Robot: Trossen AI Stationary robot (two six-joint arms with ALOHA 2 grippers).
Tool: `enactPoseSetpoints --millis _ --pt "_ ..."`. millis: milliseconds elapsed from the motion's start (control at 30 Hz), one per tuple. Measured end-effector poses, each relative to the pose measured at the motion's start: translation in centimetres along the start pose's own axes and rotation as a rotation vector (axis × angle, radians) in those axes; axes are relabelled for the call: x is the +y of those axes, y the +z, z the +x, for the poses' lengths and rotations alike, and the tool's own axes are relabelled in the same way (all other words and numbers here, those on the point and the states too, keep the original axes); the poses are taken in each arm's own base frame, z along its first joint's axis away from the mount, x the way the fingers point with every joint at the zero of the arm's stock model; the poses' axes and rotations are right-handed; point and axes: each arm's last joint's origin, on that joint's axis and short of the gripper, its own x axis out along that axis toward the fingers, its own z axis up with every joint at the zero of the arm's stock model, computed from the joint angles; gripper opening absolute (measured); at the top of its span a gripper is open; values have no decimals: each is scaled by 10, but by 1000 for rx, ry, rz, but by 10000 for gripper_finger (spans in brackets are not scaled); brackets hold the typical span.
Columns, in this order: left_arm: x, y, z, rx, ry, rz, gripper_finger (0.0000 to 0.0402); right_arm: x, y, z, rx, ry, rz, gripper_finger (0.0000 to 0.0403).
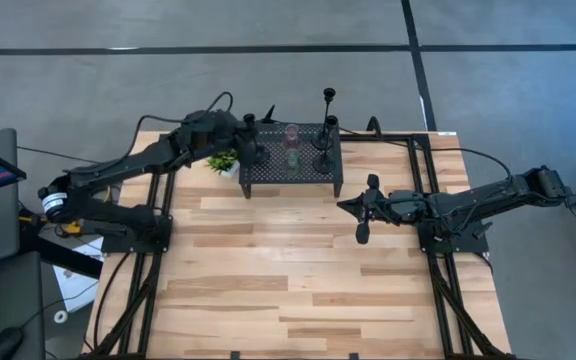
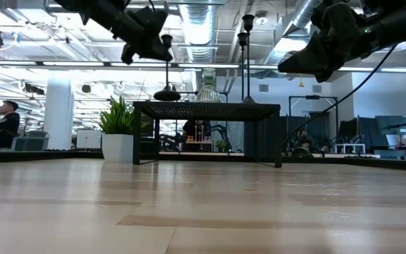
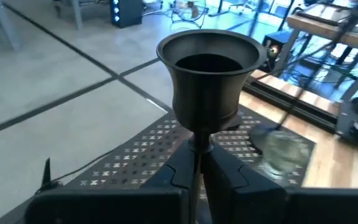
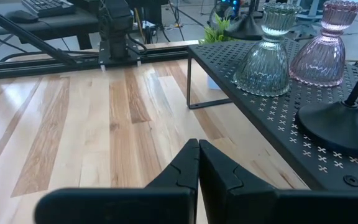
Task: Pick & Place candle stick holders
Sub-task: Put the black candle holder on the shelf
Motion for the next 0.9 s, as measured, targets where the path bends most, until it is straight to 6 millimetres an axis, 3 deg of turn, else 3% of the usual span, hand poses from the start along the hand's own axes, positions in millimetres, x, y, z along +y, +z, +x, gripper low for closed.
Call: enactPoseSetpoints --millis 400,900 --pt "4 -11 28 24 19 4 17 -1 0 0 1 -6 0 0" --pt "5 -13 30 31 46 14 17 -1 -1 0 9 -7 -2 0"
